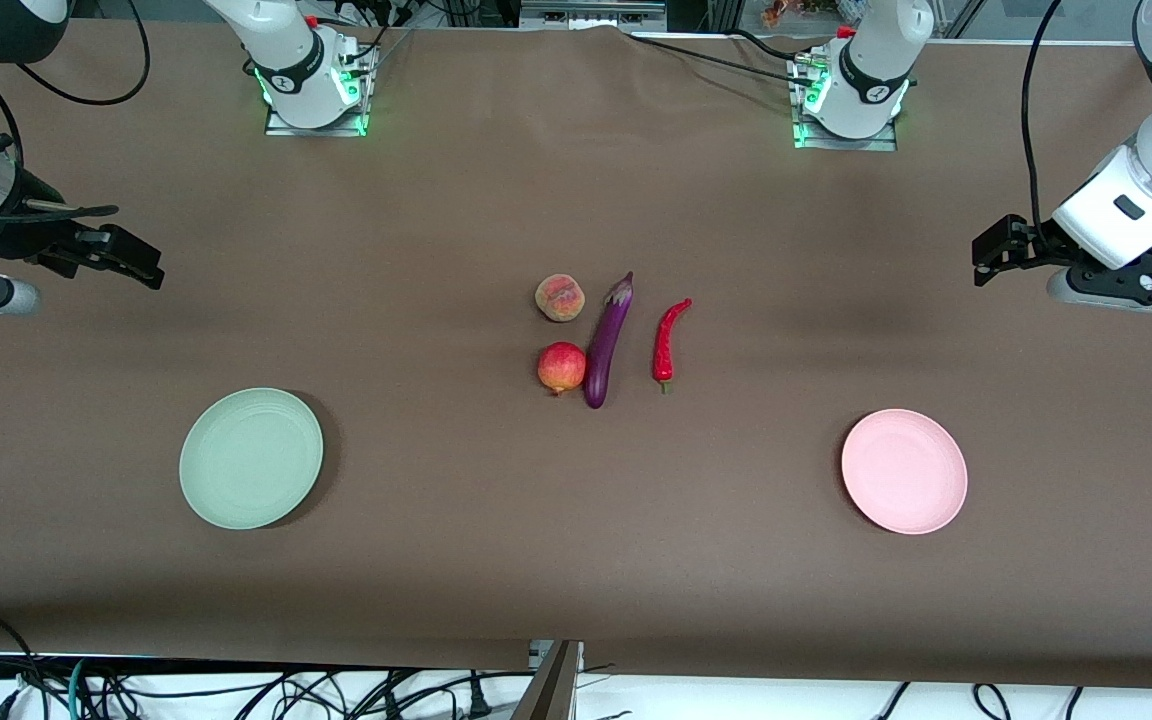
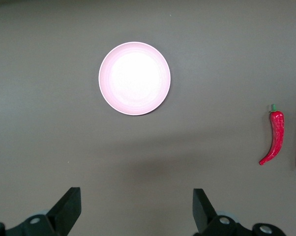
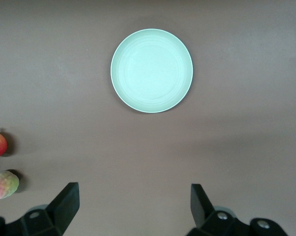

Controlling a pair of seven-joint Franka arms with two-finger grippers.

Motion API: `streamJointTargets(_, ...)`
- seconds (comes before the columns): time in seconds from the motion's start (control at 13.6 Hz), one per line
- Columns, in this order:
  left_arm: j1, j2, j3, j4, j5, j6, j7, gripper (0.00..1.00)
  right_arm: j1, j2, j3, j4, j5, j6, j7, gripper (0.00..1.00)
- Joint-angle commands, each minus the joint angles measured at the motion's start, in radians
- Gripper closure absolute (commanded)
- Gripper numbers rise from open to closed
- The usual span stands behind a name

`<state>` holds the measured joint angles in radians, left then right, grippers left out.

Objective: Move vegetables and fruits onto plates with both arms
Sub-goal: 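Move both grippers from rest toward the produce in the table middle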

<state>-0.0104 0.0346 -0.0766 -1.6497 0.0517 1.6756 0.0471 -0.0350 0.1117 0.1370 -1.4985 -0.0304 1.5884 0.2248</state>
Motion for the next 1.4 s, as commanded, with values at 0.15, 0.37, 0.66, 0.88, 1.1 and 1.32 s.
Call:
streamJointTargets(0.15,-0.008,-0.018,0.006,-0.018,-0.007,0.012,0.017,0.00,-0.016,0.003,0.016,0.009,-0.013,-0.005,-0.012,0.00)
streamJointTargets(0.37,-0.010,-0.018,0.006,-0.018,-0.007,0.012,0.017,0.00,-0.016,0.003,0.016,0.009,-0.011,-0.001,-0.010,0.00)
streamJointTargets(0.66,-0.008,-0.019,0.006,-0.018,-0.007,0.012,0.017,0.00,-0.016,0.008,0.016,0.007,-0.010,-0.007,-0.007,0.00)
streamJointTargets(0.88,-0.010,-0.019,0.000,-0.018,-0.006,0.012,0.017,0.00,-0.006,0.009,0.016,-0.002,-0.013,-0.037,0.016,0.00)
streamJointTargets(1.1,-0.010,-0.019,-0.002,-0.018,-0.006,0.012,0.017,0.00,-0.002,0.020,0.019,-0.002,-0.013,-0.041,0.015,0.00)
streamJointTargets(1.32,-0.011,-0.018,-0.012,-0.018,-0.006,0.012,0.016,0.00,0.004,0.039,0.021,-0.003,-0.013,-0.044,0.004,0.00)
